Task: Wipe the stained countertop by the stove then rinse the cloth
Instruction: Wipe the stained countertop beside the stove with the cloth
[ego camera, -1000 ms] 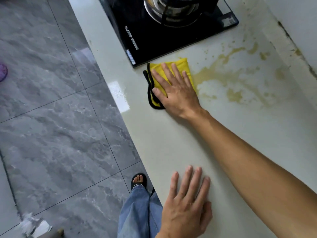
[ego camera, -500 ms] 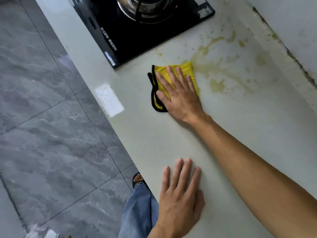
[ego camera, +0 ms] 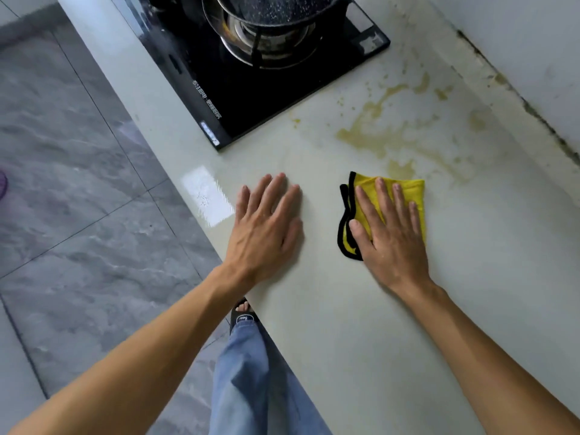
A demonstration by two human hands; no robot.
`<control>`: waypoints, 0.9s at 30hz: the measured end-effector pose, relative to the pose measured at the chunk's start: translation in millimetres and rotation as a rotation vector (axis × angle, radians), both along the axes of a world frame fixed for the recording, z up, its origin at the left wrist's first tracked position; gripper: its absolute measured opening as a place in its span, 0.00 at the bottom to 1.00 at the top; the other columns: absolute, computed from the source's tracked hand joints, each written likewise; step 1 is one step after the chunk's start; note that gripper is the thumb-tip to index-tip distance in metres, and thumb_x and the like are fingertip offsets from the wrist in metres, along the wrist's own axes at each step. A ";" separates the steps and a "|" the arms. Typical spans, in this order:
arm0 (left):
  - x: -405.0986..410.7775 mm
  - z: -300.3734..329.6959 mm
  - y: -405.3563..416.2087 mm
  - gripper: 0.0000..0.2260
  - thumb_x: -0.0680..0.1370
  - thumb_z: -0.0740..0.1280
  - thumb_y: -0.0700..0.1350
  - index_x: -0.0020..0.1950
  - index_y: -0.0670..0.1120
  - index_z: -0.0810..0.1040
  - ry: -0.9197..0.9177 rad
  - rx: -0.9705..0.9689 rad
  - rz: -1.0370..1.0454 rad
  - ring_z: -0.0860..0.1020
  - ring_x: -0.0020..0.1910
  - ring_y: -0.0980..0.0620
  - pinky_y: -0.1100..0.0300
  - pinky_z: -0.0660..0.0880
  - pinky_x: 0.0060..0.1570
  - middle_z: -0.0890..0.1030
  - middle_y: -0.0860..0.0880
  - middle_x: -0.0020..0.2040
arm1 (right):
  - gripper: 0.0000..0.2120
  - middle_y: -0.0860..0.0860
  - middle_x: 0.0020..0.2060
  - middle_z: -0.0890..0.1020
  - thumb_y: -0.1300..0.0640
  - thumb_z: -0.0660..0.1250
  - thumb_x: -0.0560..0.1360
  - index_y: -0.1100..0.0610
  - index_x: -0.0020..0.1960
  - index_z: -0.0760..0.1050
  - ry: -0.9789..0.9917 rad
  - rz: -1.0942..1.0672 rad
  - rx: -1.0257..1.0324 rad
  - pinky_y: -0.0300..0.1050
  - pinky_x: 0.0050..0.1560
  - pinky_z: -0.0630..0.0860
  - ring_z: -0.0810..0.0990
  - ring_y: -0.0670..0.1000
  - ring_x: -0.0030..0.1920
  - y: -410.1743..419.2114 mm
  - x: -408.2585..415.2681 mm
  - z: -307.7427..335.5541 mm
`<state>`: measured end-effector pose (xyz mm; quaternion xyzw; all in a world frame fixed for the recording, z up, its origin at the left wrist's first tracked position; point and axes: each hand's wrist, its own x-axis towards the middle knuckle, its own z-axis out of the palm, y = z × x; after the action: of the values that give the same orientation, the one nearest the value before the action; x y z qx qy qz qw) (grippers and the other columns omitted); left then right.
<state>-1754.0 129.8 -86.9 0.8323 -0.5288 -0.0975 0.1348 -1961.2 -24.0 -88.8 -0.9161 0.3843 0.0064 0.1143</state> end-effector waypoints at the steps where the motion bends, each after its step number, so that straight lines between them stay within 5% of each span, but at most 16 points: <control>1: 8.1 -2.8 -0.1 0.25 0.86 0.55 0.56 0.82 0.50 0.64 -0.016 -0.002 -0.043 0.56 0.85 0.42 0.37 0.51 0.83 0.62 0.45 0.84 | 0.30 0.50 0.86 0.51 0.37 0.48 0.85 0.42 0.86 0.51 -0.002 -0.027 -0.008 0.61 0.84 0.45 0.48 0.56 0.86 -4.5 11.0 0.2; 6: 21.9 -8.8 3.1 0.24 0.87 0.55 0.57 0.83 0.53 0.65 -0.063 -0.033 -0.112 0.57 0.85 0.44 0.40 0.51 0.83 0.63 0.47 0.84 | 0.32 0.55 0.86 0.54 0.38 0.48 0.84 0.46 0.86 0.54 -0.040 -0.161 -0.024 0.63 0.83 0.46 0.49 0.61 0.85 -9.7 93.4 4.6; 18: 20.6 -11.7 0.1 0.24 0.85 0.56 0.57 0.78 0.47 0.70 0.018 -0.048 -0.069 0.56 0.86 0.45 0.38 0.53 0.82 0.62 0.45 0.84 | 0.29 0.47 0.86 0.52 0.38 0.51 0.85 0.39 0.84 0.54 0.044 0.226 0.044 0.58 0.84 0.44 0.47 0.54 0.86 -47.3 174.8 11.8; 27: 22.4 -11.3 0.7 0.26 0.87 0.51 0.58 0.83 0.52 0.64 -0.013 -0.017 -0.104 0.55 0.86 0.44 0.38 0.50 0.83 0.60 0.45 0.85 | 0.30 0.52 0.86 0.50 0.38 0.46 0.85 0.44 0.86 0.52 0.036 -0.230 0.030 0.63 0.84 0.46 0.47 0.59 0.86 -37.8 146.4 13.1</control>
<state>-1731.5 130.5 -98.2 0.8032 -0.5729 -0.0944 0.1331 -1814.9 -61.8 -75.7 -0.8637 0.4889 0.0152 0.1211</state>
